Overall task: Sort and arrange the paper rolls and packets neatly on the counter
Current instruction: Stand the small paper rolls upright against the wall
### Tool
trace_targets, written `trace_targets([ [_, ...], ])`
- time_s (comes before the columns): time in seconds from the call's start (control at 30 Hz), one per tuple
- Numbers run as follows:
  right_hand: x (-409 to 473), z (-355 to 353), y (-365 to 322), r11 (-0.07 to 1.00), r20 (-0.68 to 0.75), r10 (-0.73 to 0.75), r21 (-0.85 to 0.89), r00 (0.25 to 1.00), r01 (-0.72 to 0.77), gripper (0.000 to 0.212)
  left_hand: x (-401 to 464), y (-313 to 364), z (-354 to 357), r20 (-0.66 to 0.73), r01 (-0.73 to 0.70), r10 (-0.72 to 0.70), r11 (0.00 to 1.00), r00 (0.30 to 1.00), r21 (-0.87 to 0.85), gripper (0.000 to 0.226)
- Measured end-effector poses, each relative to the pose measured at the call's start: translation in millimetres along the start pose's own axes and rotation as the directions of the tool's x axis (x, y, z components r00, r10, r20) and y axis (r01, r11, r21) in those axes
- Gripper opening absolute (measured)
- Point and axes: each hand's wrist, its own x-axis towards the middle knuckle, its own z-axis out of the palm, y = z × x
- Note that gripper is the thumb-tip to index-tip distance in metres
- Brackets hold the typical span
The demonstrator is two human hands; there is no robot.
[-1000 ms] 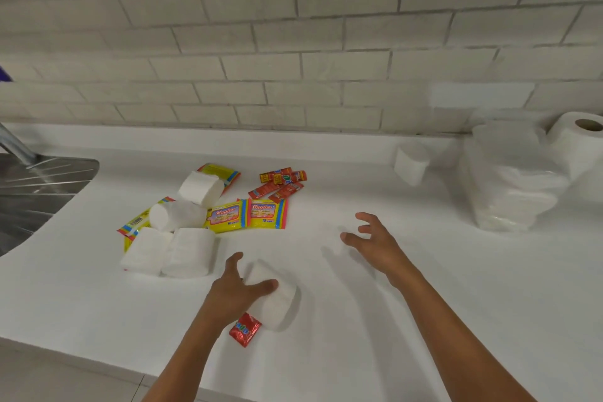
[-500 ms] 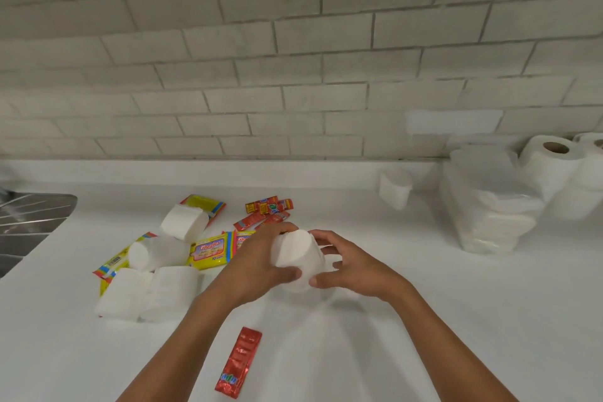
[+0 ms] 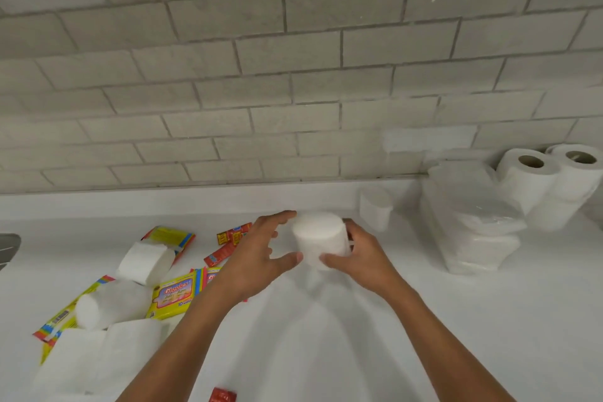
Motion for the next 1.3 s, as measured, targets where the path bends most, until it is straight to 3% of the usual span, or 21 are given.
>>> trace_targets([
  [0.2, 74, -42, 27, 0.993, -0.348, 0.107, -0.006, 0.932, -0.116, 0.064, 24, -32, 5, 0.005, 0.102, -0.102, 0.992, 0.995, -0.078, 0.057],
  [0.4, 125, -74, 57, 0.99, -0.522, 0.102, -0.028, 0.847, -0.137, 0.075, 34, -62, 14, 0.03, 0.144, -0.143, 0.988, 0.989, -0.047, 0.05],
  [0.6, 146, -88, 74, 0.979, -0.545, 0.108, -0.088, 0.831, -0.185, 0.069, 40, -75, 19, 0.027, 0.187, -0.186, 0.982, 0.982, -0.027, 0.047],
  [1.3, 134, -78, 90, 0.971, -0.488, 0.171, -0.063, 0.856, -0.23, 0.091, 35, -86, 19, 0.032, 0.242, -0.242, 0.97, 0.97, 0.01, 0.048],
])
